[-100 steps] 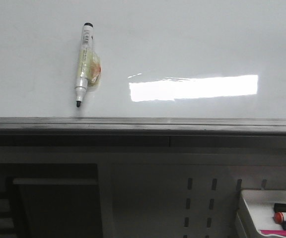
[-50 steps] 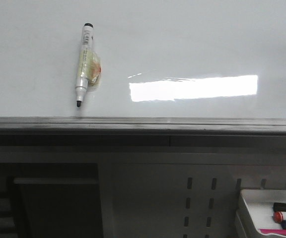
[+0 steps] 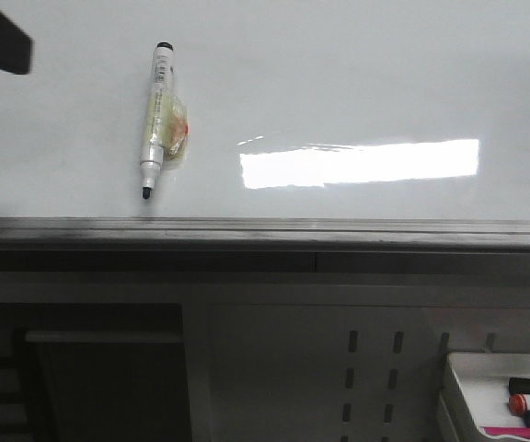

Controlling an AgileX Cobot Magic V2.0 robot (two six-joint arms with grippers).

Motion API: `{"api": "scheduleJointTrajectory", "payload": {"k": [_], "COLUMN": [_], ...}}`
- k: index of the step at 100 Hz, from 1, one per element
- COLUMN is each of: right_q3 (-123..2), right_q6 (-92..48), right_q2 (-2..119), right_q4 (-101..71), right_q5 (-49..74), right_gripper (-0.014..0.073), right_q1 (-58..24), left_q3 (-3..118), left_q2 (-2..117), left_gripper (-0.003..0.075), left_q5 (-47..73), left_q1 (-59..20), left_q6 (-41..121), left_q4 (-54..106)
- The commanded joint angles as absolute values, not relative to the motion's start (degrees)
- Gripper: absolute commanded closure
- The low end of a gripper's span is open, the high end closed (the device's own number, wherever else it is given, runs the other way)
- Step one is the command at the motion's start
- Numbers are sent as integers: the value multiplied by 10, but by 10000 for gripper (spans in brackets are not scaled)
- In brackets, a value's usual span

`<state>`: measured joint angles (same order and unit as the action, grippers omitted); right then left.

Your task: Write number 4 on whiteboard

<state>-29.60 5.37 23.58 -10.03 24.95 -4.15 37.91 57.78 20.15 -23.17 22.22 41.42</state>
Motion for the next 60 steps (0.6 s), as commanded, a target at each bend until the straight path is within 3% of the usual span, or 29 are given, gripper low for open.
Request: {"api": "scheduleJointTrajectory", "payload": {"k": [1, 18, 51, 60], "right_q3": [-317, -317, -317, -317], "right_q6": [48, 48, 48, 48], "right_q2": [250, 252, 252, 252], "right_q4": [-104, -104, -104, -104], "right_q5": [201, 201, 203, 203], "right_gripper": [210, 210, 210, 210], "right_q1": [-41, -41, -41, -41], "left_q3": [415, 437, 474, 474], "left_q2": [622, 715, 818, 830], "left_gripper": [325, 334, 337, 384], "left_q5": [133, 80, 57, 39], "left_q1": [-278, -329, -332, -331], "left_q6": [227, 227, 227, 227], "left_q4": [434, 434, 434, 434]}}
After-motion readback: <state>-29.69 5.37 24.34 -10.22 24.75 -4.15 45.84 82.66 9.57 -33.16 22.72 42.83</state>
